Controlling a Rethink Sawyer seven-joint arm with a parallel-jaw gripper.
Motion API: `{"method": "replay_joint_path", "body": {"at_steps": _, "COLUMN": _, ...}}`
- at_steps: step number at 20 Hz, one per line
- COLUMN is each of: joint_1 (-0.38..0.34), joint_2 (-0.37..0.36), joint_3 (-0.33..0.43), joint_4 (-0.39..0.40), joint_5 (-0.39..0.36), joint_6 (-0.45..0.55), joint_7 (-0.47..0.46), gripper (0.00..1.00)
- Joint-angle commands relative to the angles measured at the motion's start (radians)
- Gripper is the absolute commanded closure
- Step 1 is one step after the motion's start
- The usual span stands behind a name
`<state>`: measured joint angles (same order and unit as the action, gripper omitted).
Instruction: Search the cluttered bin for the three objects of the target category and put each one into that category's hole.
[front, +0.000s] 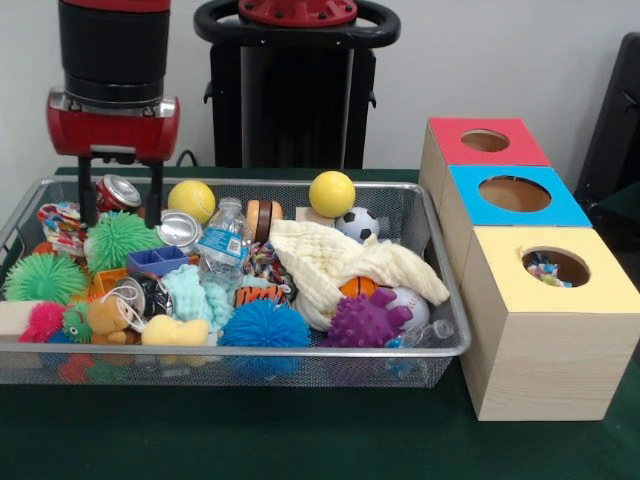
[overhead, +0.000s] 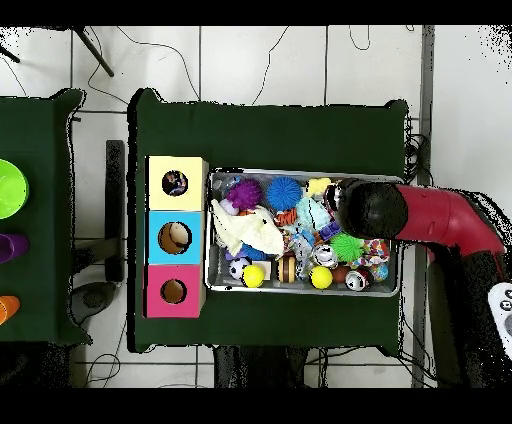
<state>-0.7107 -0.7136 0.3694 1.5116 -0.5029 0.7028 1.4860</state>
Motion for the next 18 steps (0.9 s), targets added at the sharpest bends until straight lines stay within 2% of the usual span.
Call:
{"method": "replay_joint_path", "body": {"at_steps": 1, "joint_1": -0.028, "joint_2": 0.062, "joint_3": 0.118, "joint_4": -0.027, "joint_5": -0.089, "joint_6": 0.120, "joint_7": -0.363, "gripper": 0.00}}
{"method": "replay_joint_path", "body": {"at_steps": 7, "joint_1": -0.045, "joint_2": 0.071, "joint_3": 0.122, "joint_4": -0.041, "joint_5": -0.093, "joint_6": 0.158, "joint_7": -0.382, "gripper": 0.00}}
{"method": "replay_joint_path", "body": {"at_steps": 18, "joint_1": -0.102, "joint_2": 0.101, "joint_3": 0.120, "joint_4": -0.038, "joint_5": -0.115, "joint_6": 0.156, "joint_7": -0.389, "gripper": 0.00}}
